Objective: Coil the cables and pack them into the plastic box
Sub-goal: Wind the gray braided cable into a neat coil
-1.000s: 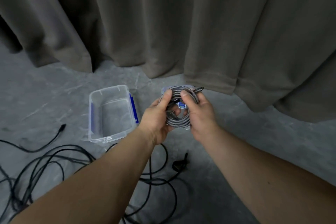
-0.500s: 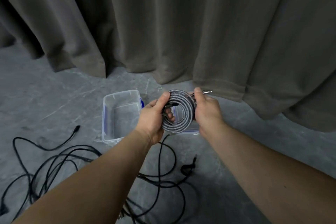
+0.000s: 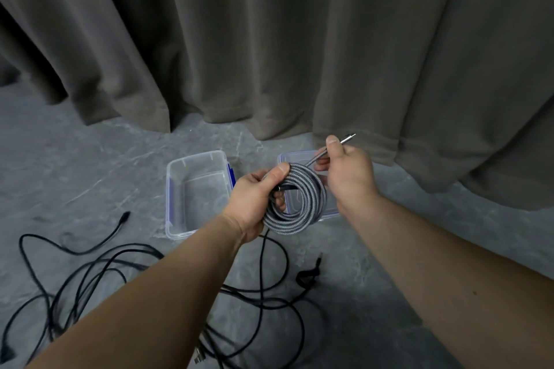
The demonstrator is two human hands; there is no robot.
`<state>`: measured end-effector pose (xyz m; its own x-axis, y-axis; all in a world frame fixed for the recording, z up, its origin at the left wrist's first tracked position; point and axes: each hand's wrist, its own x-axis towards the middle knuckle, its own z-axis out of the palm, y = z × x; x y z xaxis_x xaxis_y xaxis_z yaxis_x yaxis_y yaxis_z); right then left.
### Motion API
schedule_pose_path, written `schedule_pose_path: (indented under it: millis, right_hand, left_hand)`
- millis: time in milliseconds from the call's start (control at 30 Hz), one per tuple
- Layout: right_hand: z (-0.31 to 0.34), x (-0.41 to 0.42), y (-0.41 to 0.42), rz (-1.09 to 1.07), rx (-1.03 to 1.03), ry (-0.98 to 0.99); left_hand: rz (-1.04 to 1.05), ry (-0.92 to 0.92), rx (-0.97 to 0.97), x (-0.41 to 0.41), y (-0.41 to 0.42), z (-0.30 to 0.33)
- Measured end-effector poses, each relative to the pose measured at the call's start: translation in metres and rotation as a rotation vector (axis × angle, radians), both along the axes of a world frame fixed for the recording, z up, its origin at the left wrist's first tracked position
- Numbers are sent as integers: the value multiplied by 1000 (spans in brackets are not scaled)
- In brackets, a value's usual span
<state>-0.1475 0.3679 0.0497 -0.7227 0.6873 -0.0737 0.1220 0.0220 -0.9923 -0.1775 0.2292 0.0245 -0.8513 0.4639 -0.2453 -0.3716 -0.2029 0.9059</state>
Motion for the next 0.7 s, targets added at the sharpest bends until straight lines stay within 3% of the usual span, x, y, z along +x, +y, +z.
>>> schedule_pose_path:
  millis: [233,467,633,700]
  right_hand:
    - [18,5,1,119,24,90]
    - [20,19,10,299,-56,55]
    - [23,20,10,375,-244,-72]
    - [22,21,10,409,-231,-133]
  left_hand:
    - [24,109,-69,-6,0,3]
    - [246,-1,-170,-14,-18,-6]
    - [322,-21,-80,-13,-19,-1]
    - [321,-27,-67,-14,-19,-1]
